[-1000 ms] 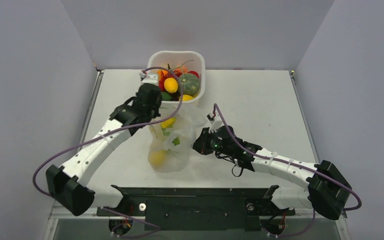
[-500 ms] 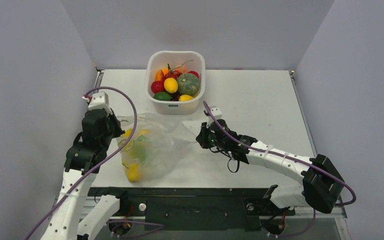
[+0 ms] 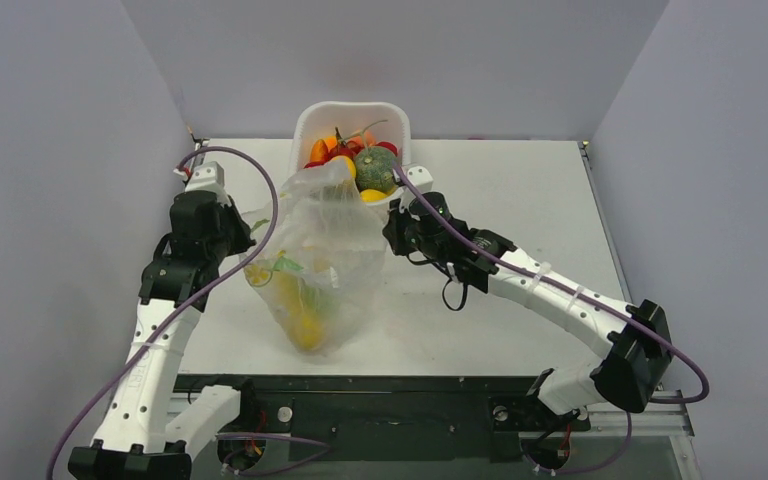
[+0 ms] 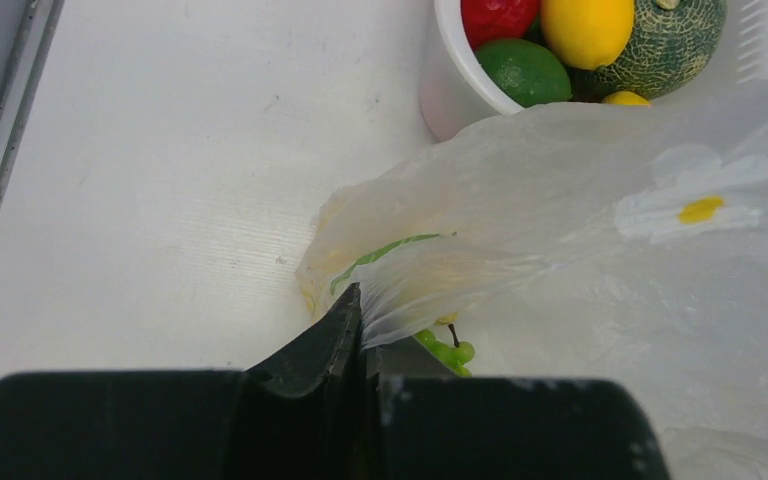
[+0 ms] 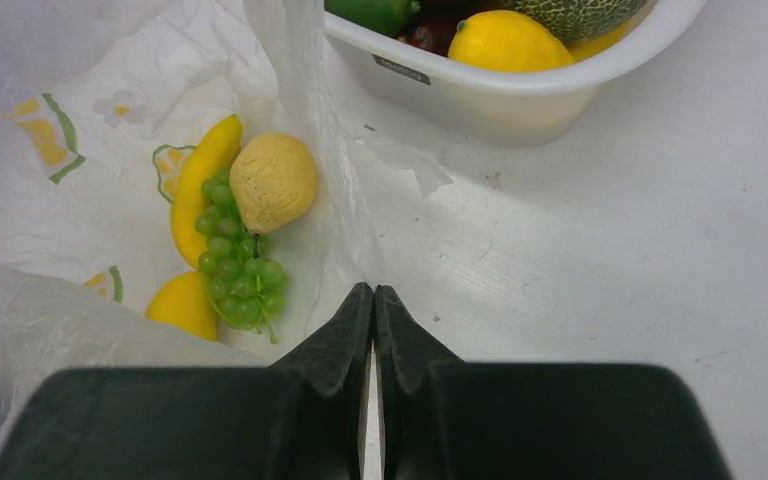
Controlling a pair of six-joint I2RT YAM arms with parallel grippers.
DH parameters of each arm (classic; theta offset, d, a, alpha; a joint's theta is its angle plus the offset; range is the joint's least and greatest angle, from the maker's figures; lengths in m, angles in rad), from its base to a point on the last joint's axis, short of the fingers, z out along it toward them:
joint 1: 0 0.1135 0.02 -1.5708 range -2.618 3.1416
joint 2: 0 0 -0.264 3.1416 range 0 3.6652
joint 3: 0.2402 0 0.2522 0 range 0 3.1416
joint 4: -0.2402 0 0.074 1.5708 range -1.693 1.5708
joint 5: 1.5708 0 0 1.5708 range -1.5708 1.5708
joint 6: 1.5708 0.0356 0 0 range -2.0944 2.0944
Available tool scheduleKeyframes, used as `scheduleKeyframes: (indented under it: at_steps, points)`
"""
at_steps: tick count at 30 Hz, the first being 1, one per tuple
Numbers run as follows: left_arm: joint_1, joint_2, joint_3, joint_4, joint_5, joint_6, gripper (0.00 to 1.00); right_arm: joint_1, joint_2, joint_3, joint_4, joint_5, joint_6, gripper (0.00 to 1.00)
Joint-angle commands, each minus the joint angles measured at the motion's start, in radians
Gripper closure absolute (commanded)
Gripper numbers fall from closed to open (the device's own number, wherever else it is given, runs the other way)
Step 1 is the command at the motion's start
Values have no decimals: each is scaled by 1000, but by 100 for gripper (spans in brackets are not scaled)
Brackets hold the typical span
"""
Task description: Take the fake fruits out of the plastic bag
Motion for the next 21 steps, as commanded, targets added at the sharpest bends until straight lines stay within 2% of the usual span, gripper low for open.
scheduleKeyframes:
  at_steps: [1, 2, 5, 6, 7, 8, 9, 11, 14, 16, 19, 21]
  points:
    - [19, 5, 44, 56, 72, 2, 100, -10, 10, 67, -73, 38, -63, 100]
    - [21, -3, 26, 58, 94, -7, 100, -10, 10, 72, -92, 35, -65, 100]
    - [22, -32, -22, 70, 131, -42, 100, -8, -1, 83, -167, 32, -51, 76]
    - [22, -51, -48, 81, 140, -67, 100, -6, -20, 86, -180, 37, -48, 71]
    - [22, -60, -60, 88, 157, -79, 100, 0, -33, 85, -208, 60, -37, 61]
    - [22, -76, -84, 91, 180, -104, 100, 4, -62, 83, -220, 77, -28, 56]
    - [22, -93, -102, 97, 199, -116, 100, 15, -77, 80, -241, 117, 2, 45]
    - [24, -107, -127, 107, 212, -151, 100, 24, -119, 71, -263, 140, 75, 34]
    - [24, -138, -150, 124, 229, -183, 100, 27, -203, 41, -264, 135, 241, 26]
    - [24, -144, -154, 126, 228, -191, 100, 37, -246, 17, -263, 148, 414, 23]
    - [24, -143, -154, 129, 226, -197, 100, 44, -273, -22, -325, 149, 688, 22]
    - [24, -142, -156, 135, 226, -202, 100, 43, -290, -82, -305, 73, 804, 21]
